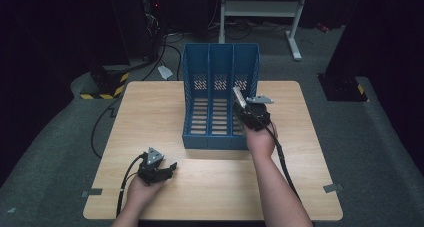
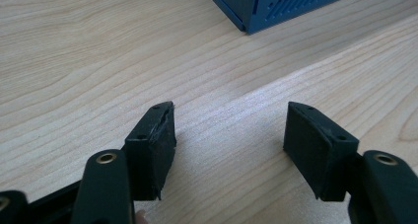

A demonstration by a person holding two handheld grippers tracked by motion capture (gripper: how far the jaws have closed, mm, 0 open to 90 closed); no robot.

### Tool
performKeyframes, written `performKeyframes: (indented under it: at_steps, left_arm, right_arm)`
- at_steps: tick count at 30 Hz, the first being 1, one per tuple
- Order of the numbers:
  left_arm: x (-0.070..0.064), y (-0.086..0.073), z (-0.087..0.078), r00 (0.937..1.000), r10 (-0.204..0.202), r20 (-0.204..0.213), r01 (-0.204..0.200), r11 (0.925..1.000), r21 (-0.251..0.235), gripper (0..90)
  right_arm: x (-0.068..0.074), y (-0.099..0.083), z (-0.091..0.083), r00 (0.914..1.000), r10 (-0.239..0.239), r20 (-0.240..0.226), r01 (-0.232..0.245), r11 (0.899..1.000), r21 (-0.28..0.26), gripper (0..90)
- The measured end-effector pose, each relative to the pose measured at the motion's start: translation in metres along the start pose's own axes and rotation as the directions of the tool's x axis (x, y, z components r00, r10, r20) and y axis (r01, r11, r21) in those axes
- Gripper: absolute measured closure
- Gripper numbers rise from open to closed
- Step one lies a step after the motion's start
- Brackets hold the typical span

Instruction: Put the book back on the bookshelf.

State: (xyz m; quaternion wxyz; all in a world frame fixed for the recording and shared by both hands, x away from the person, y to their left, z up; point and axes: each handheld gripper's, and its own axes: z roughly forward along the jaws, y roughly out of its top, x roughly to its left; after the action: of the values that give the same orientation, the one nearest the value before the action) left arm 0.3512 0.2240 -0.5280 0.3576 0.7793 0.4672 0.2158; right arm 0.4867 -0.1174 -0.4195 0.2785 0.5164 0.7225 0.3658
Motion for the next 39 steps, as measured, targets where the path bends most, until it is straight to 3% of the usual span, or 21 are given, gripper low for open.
performKeyframes:
  at_steps: [3, 10, 18, 23, 39]
  left_arm:
    - [0.0, 0.0, 0.0, 1.0, 0.0, 0.0, 0.0, 1.0, 0.0, 36.7]
    - [0.0, 0.0, 0.0, 1.0, 0.004, 0.002, -0.004, 1.0, 0.004, 36.8]
    - [0.0, 0.0, 0.0, 1.0, 0.004, 0.001, -0.004, 1.0, 0.003, 36.9]
    - [0.0, 0.0, 0.0, 1.0, 0.004, 0.001, -0.004, 1.0, 0.003, 36.9]
    - [0.0, 0.0, 0.0, 1.0, 0.005, 0.002, -0.005, 1.0, 0.003, 37.2]
  right_arm:
    - [0.0, 0.005, 0.003, 0.9998, -0.02, 0.007, 0.02, 1.0, 0.017, 72.4]
    - [0.001, 0.01, 0.007, 0.9999, -0.008, 0.015, 0.007, 0.999, 0.035, 74.8]
    - [0.003, 0.01, 0.01, 0.9998, 0.0, 0.017, 0.0, 0.999, 0.037, 74.2]
    - [0.003, 0.01, 0.01, 0.9993, -0.025, 0.026, 0.024, 0.999, 0.031, 76.4]
    - [0.002, 0.0, 0.003, 0.9909, 0.058, 0.121, -0.055, 0.998, -0.031, 76.3]
